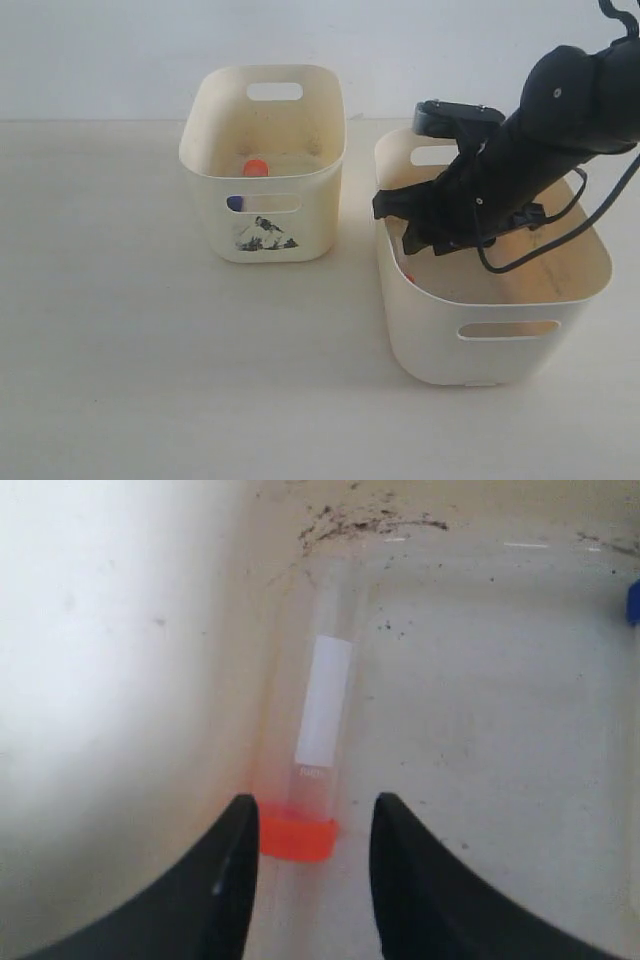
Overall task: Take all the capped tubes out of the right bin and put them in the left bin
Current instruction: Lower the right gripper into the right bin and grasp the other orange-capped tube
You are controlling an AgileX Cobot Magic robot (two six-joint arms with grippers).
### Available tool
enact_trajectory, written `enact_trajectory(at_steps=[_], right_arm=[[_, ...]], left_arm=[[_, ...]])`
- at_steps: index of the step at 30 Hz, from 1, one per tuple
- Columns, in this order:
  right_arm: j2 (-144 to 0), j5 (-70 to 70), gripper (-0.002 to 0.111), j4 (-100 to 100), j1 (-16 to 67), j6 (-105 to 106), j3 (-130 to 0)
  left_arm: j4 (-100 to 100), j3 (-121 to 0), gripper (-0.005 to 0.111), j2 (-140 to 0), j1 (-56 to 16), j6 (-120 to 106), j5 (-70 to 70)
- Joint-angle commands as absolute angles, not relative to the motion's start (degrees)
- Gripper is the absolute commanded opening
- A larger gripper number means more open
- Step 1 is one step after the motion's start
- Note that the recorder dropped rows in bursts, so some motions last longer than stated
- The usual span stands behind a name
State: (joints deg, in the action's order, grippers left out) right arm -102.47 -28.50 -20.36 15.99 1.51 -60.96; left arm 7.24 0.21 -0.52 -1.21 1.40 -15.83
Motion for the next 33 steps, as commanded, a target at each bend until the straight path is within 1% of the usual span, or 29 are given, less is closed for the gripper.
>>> enact_trajectory(at_steps=[1, 11, 14, 20, 24, 25, 28, 29, 33], right_arm=[[-102.5, -27.3, 0.037, -21.5, 15.8, 5.0, -60.7], [-102.5, -23.4, 0.037, -16.4, 15.8, 3.5, -60.7], [-102.5, -23.1, 0.037, -12.1, 15.8, 3.2, -60.7], [-102.5, -23.7, 0.037, -1.4, 15.8, -9.4, -60.7], [-102.5, -24.8, 0.037, 3.5, 15.8, -12.1, -60.7], [-102.5, -25.0, 0.041, 3.5, 15.8, -12.1, -60.7], [-102.5, -25.0, 0.062, 3.5, 15.8, -13.2, -60.7], [-102.5, -25.0, 0.065, 3.5, 15.8, -13.7, -60.7], [-102.5, -25.0, 0.065, 4.4, 15.8, -14.5, -60.7]], left_arm=[[6.9, 0.0, 0.004, -0.4, -1.1, 2.1, -15.0], [6.9, 0.0, 0.004, -0.4, -1.1, 2.1, -15.0], [6.9, 0.0, 0.004, -0.4, -1.1, 2.1, -15.0], [6.9, 0.0, 0.004, -0.4, -1.1, 2.1, -15.0], [6.9, 0.0, 0.004, -0.4, -1.1, 2.1, -15.0], [6.9, 0.0, 0.004, -0.4, -1.1, 2.1, -15.0], [6.9, 0.0, 0.004, -0.4, -1.1, 2.1, -15.0], [6.9, 0.0, 0.004, -0.4, -1.1, 2.1, -15.0], [6.9, 0.0, 0.004, -0.4, -1.1, 2.1, -15.0]])
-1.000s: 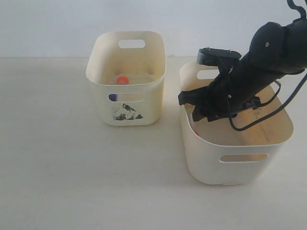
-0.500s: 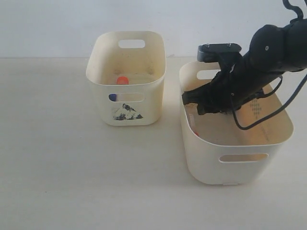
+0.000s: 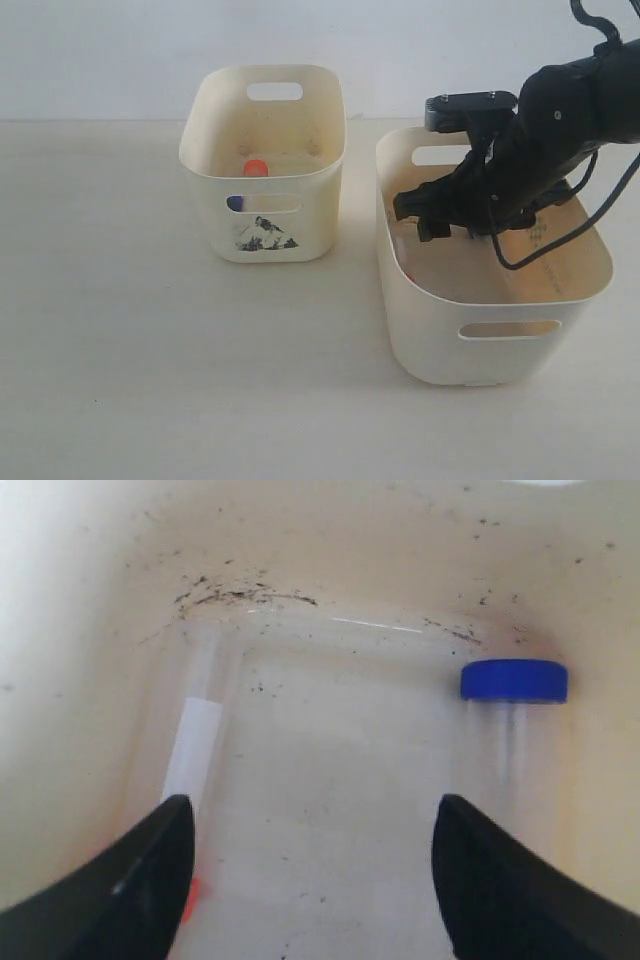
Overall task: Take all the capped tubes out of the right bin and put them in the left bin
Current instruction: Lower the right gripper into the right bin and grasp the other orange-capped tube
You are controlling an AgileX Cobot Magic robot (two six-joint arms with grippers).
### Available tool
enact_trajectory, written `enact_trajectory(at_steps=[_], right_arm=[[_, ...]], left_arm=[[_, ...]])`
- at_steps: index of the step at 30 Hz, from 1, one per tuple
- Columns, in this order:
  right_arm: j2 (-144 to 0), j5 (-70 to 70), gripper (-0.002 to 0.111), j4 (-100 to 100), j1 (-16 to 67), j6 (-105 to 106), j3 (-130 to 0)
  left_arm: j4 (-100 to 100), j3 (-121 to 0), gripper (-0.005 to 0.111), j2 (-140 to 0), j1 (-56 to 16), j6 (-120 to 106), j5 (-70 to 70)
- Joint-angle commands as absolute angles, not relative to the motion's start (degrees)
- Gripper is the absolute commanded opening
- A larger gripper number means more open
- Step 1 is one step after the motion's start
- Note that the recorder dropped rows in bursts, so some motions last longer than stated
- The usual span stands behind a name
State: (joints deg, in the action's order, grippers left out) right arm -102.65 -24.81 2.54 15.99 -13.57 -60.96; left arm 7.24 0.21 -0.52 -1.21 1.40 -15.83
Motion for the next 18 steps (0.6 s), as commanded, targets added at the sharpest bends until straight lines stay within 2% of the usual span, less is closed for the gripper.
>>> enact_trajectory(at_steps=[1, 8, 18], right_arm=[[-102.5, -25.1, 0.066, 5.1, 15.8, -14.5, -60.7], [-102.5, -27.5, 0.092, 8.0, 15.8, -14.8, -60.7], [-102.5, -28.7, 0.091, 16.8, 15.8, -19.8, -60.7]], left_arm=[[6.9, 0.0, 0.004, -0.4, -1.1, 2.1, -15.0], [6.9, 0.0, 0.004, -0.4, -1.1, 2.1, -15.0], [6.9, 0.0, 0.004, -0.4, -1.1, 2.1, -15.0]])
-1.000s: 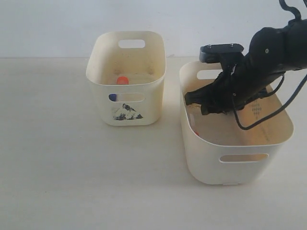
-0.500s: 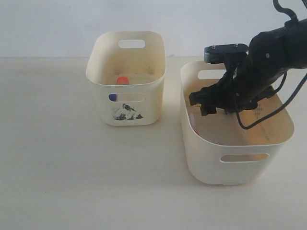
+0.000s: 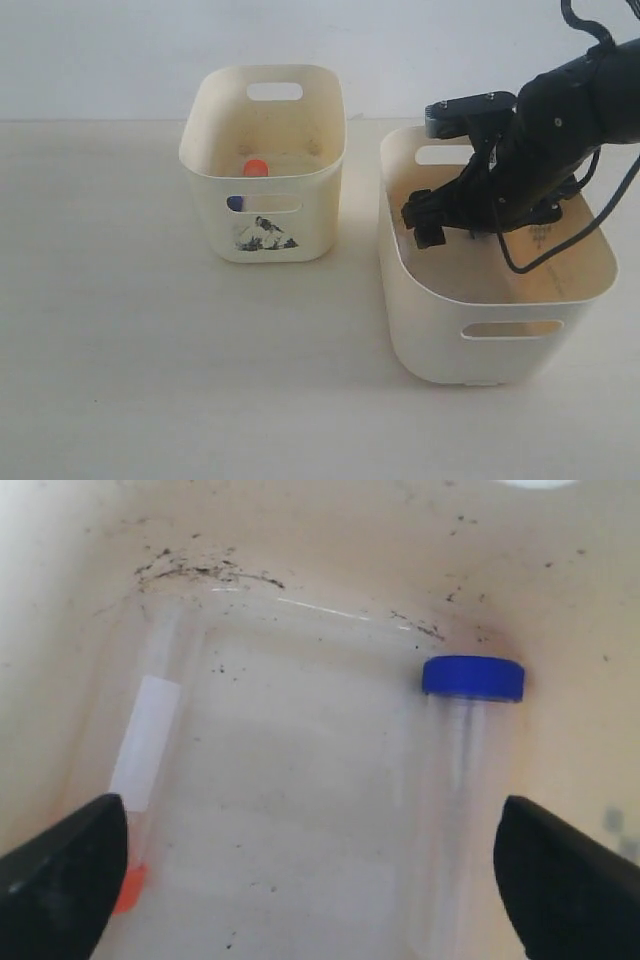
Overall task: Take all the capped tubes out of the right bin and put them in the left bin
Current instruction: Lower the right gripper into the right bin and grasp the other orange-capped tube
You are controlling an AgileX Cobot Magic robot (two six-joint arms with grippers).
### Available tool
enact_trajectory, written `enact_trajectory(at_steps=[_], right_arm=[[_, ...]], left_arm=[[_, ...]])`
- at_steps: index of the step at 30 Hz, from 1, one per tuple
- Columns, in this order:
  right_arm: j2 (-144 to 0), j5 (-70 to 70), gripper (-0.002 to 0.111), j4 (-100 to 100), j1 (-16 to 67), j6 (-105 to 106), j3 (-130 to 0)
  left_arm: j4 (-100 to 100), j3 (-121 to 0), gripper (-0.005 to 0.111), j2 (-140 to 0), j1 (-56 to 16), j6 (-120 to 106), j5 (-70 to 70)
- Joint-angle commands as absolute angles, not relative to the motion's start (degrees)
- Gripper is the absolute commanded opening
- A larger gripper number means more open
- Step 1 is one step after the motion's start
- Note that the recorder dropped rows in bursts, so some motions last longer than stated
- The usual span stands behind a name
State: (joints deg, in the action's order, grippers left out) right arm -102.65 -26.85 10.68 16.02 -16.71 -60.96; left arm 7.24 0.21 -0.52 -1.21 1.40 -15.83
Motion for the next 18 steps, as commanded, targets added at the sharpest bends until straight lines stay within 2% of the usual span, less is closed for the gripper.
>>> enact_trajectory(at_steps=[1, 9, 18], right_arm=[[-102.5, -29.2, 0.091, 18.6, 15.8, -20.9, -60.7], [-102.5, -29.1, 0.091, 19.4, 15.9, -24.1, -60.7], [-102.5, -26.0, 0.091, 6.4, 15.9, -15.7, -60.7]], left_arm=[[6.9, 0.0, 0.004, -0.4, -1.1, 2.1, -15.0], [6.9, 0.0, 0.004, -0.4, -1.1, 2.1, -15.0], [6.9, 0.0, 0.004, -0.4, -1.1, 2.1, -15.0]])
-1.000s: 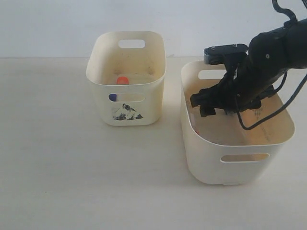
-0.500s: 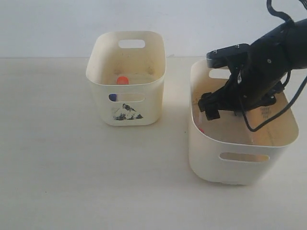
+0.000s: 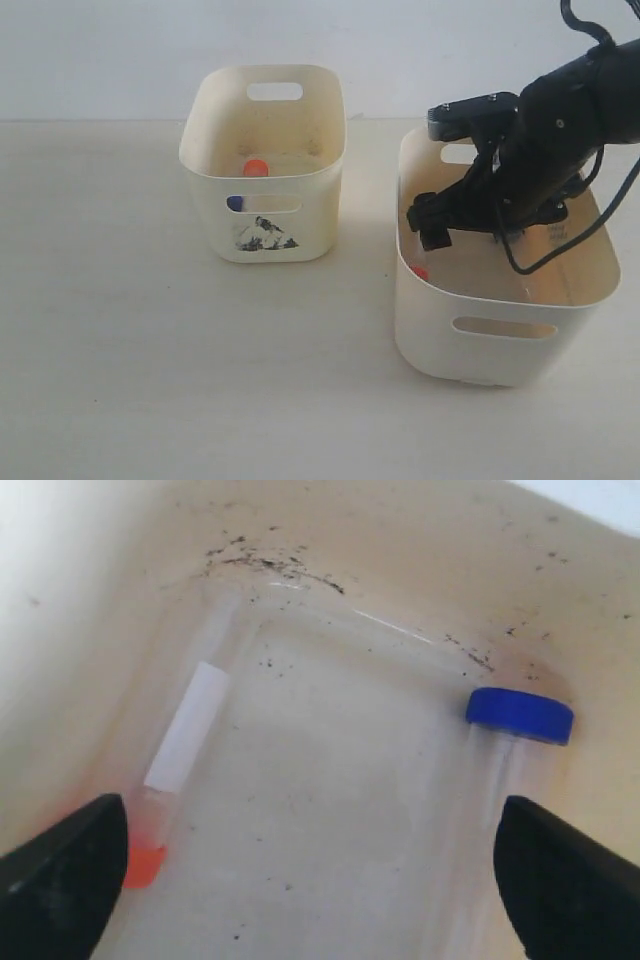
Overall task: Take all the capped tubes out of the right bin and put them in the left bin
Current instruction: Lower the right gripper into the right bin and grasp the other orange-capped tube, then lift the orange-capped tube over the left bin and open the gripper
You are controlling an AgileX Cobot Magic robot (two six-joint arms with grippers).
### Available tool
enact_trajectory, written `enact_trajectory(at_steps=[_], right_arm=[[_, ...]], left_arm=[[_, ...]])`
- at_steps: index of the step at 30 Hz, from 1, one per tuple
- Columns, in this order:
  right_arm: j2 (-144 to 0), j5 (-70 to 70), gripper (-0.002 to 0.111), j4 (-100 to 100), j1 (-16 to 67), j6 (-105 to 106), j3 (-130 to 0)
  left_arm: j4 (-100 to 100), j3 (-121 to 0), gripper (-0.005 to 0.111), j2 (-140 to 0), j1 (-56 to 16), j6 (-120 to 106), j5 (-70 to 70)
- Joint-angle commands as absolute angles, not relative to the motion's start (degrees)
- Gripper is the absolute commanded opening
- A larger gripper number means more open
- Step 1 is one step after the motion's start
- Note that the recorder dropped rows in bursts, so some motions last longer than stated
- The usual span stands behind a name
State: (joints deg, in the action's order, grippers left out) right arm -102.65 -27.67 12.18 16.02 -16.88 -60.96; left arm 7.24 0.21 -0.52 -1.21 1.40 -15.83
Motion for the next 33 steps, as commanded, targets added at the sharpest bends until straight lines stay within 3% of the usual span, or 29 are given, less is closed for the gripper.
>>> enact_trajectory(at_steps=[1, 13, 20, 24, 32, 33], right_arm=[[-102.5, -25.9, 0.091, 5.3, 15.9, -15.7, -60.7], [-111.3, -23.6, 0.091, -15.2, 15.9, -10.3, -60.7], [-113.5, -22.5, 0.089, -15.6, 15.9, -10.0, -60.7], [-113.7, -22.1, 0.066, -15.7, 15.9, -10.0, -60.7], [-113.7, -22.5, -0.001, -15.7, 15.9, -9.9, -60.7], [-113.7, -22.7, 0.000, -15.7, 15.9, -9.9, -60.7]], left_arm=[[6.9, 0.0, 0.004, -0.4, -1.1, 2.1, -15.0], [6.9, 0.0, 0.004, -0.4, -1.1, 2.1, -15.0], [6.9, 0.0, 0.004, -0.4, -1.1, 2.1, -15.0], [6.9, 0.0, 0.004, -0.4, -1.1, 2.1, -15.0], [6.9, 0.0, 0.004, -0.4, -1.1, 2.1, -15.0], [6.9, 0.0, 0.004, -0.4, -1.1, 2.1, -15.0]])
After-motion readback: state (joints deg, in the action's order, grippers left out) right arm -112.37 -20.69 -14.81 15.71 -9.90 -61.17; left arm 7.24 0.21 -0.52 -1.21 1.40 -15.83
